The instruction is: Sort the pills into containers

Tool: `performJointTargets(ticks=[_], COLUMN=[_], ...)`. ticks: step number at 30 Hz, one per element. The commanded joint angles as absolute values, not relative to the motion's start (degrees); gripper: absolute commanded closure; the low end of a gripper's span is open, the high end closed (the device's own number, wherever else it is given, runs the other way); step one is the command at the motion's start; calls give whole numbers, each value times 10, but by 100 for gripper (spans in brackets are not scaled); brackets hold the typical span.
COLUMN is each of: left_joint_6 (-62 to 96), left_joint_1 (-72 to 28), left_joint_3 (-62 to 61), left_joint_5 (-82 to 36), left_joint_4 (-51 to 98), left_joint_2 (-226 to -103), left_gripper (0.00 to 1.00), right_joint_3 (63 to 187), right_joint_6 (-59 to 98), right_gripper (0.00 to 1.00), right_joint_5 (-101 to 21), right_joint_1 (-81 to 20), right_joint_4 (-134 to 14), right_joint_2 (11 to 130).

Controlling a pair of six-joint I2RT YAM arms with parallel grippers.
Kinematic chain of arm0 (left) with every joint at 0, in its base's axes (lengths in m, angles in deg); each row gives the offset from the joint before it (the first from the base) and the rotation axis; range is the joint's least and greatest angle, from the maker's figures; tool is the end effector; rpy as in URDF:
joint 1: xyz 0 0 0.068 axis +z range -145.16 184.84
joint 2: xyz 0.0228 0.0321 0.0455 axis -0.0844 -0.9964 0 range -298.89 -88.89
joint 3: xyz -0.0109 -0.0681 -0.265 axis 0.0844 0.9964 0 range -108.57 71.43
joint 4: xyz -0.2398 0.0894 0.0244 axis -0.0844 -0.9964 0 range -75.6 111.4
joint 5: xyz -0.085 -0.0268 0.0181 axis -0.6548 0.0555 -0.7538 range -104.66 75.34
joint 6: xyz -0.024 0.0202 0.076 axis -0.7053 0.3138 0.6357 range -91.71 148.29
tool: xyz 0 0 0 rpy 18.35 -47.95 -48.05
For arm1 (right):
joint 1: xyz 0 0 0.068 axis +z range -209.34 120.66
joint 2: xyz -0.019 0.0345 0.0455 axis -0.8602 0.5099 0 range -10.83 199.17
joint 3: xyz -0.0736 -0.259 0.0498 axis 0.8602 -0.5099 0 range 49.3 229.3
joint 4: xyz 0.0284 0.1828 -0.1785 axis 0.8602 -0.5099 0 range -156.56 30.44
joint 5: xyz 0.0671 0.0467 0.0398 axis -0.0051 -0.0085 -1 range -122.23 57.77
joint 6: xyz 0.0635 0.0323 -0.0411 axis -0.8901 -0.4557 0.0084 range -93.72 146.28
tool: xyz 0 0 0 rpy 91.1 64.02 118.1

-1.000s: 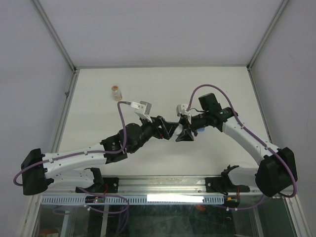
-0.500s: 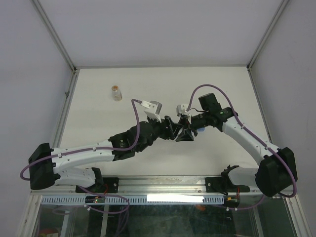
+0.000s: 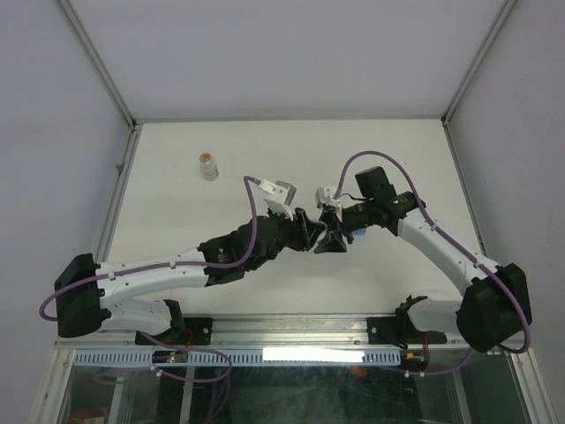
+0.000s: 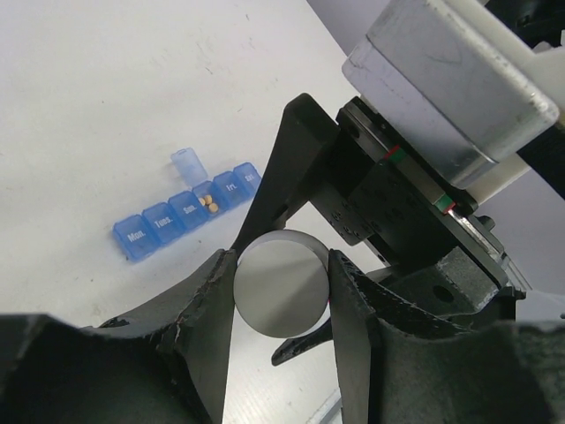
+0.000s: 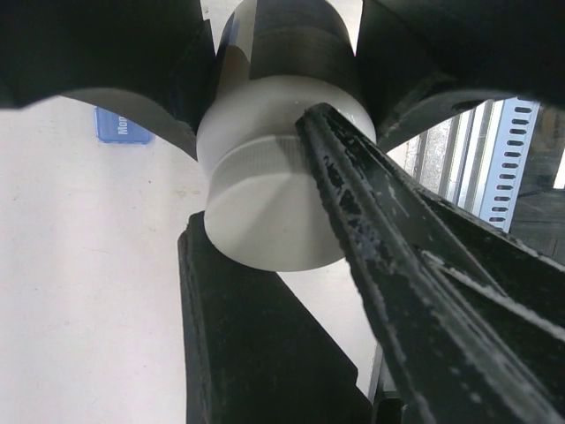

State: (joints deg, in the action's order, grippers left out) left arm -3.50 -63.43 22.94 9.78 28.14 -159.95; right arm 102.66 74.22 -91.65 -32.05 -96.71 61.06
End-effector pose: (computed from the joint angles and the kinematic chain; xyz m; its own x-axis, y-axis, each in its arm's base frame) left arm 0.1434 -0.2796 0.2895 -0.4538 -0.1570 -0.8772 0.5404 0.7343 -0.4110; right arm 0.1910 0.1680 0.2548 0.0018 -0.4241 -0.9056 -0.9902 -0.1274 0.0576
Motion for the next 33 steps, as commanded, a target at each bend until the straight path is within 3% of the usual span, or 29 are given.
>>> performJointTargets(ticks=[1, 5, 8, 10, 14, 19, 20, 25, 28, 33], left_joint_6=[16, 165, 312, 400, 454, 363, 352, 237, 119, -120], left_joint_1=[-640, -624, -558, -513, -457, -440, -440, -439, -440, -440], left_joint_3=[219, 286, 344, 362, 336, 344, 359, 446, 485, 565], left_joint_5=[42, -106, -358, -519, -604, -483, -452, -338, -268, -214], left_joint_4=[298, 408, 475, 487, 502, 605, 630, 695, 674, 772], left_joint_2=[-1587, -1556, -1540, -1539, -1570, -1574, -1562, -1481, -1424, -1398], left_gripper=[77, 83, 79, 73, 45, 4, 1, 1, 1, 1], right_joint_3=[1052, 1052, 1053, 1053, 1053, 1054, 1053, 1053, 1053, 1053], right_joint_6=[742, 742, 742, 742, 742, 743, 744, 745, 745, 746], right_gripper=[100, 100, 100, 100, 100, 100, 100, 100, 100, 100], right_joint_5=[-935, -936, -938, -938, -937, -937, -936, -937, -936, -935], right_joint_1=[-321, -322, -321, -321, -322, -322, -322, -322, -322, -322], right_joint_4=[-946, -946, -947, -947, -947, -948, -948, -949, -948, -949], right_joint_2=[606, 604, 604, 603, 602, 601, 601, 601, 603, 611])
